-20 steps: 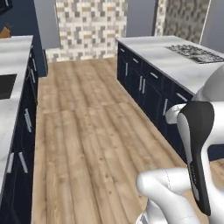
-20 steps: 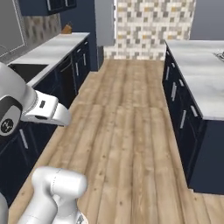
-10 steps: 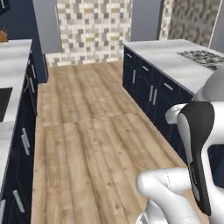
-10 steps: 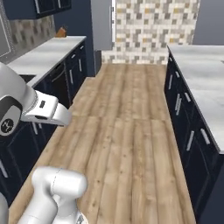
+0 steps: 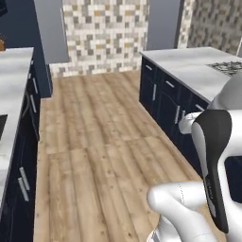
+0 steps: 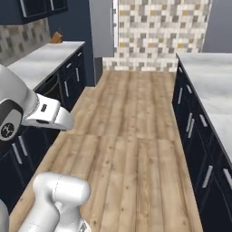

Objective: Pick the egg and butter from the fridge and place them by the bowl for mixing.

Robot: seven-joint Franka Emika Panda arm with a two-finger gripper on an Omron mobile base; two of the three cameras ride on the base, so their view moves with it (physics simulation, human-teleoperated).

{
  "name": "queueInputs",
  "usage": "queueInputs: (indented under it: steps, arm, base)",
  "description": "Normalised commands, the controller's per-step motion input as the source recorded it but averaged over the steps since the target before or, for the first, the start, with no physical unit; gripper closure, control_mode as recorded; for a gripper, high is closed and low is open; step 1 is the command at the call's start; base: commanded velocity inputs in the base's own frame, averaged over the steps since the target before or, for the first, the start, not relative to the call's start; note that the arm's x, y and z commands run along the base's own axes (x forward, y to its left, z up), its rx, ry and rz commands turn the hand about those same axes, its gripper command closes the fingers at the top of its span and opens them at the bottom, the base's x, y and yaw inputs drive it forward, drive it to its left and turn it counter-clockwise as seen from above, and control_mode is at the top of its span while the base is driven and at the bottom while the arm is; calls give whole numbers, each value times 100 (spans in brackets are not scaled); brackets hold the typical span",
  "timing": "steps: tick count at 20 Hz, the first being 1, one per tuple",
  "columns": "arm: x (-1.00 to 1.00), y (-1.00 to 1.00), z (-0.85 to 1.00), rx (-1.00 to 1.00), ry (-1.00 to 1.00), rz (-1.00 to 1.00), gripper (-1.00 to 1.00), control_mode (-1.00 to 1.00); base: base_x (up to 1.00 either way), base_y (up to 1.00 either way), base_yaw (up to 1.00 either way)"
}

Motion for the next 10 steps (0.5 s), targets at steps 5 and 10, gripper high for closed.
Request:
queueInputs:
  steps: [5, 10]
  arm:
    - [0, 0, 0, 0, 0, 0, -100, 100]
    - [0, 0, 0, 0, 0, 0, -100, 100]
  base:
    - [100, 0, 0]
    - [100, -2, 0]
